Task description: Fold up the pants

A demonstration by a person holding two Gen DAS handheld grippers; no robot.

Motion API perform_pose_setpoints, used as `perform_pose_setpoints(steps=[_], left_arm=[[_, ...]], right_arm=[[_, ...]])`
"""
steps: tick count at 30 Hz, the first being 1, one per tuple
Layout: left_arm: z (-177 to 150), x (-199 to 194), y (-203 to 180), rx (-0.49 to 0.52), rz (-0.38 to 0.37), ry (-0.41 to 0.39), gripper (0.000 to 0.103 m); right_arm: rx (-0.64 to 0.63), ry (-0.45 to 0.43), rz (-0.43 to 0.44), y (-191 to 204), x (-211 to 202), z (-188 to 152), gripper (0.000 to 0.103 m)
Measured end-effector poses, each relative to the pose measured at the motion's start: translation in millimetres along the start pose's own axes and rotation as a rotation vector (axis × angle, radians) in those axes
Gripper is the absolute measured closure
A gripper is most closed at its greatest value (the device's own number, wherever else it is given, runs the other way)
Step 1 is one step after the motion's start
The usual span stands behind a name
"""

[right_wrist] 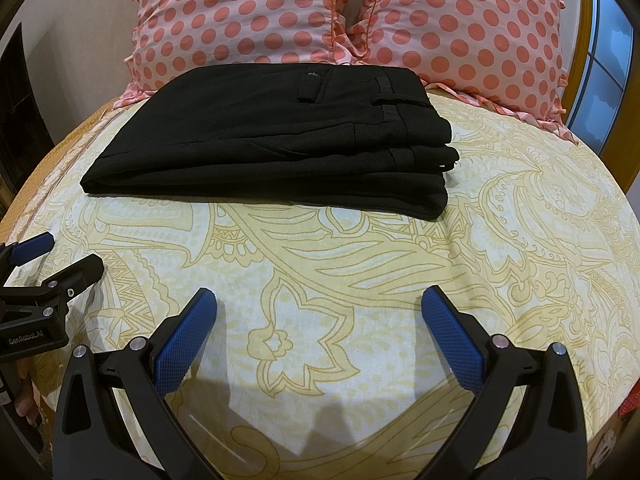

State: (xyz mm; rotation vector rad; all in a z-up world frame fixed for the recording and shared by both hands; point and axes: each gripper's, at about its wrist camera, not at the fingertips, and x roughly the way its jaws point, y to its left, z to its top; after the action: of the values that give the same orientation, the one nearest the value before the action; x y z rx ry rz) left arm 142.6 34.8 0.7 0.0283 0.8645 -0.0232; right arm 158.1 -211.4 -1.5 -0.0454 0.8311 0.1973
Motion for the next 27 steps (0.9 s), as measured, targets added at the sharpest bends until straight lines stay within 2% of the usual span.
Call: perform_pose_setpoints(steps=[27], left_arm=[[-0.2,1.9,0.7,0.004,-0.003,0.01,0.002]], right_arm=[[0.0,0.0,0.0,-0.2,0.0,0.1,0.001]])
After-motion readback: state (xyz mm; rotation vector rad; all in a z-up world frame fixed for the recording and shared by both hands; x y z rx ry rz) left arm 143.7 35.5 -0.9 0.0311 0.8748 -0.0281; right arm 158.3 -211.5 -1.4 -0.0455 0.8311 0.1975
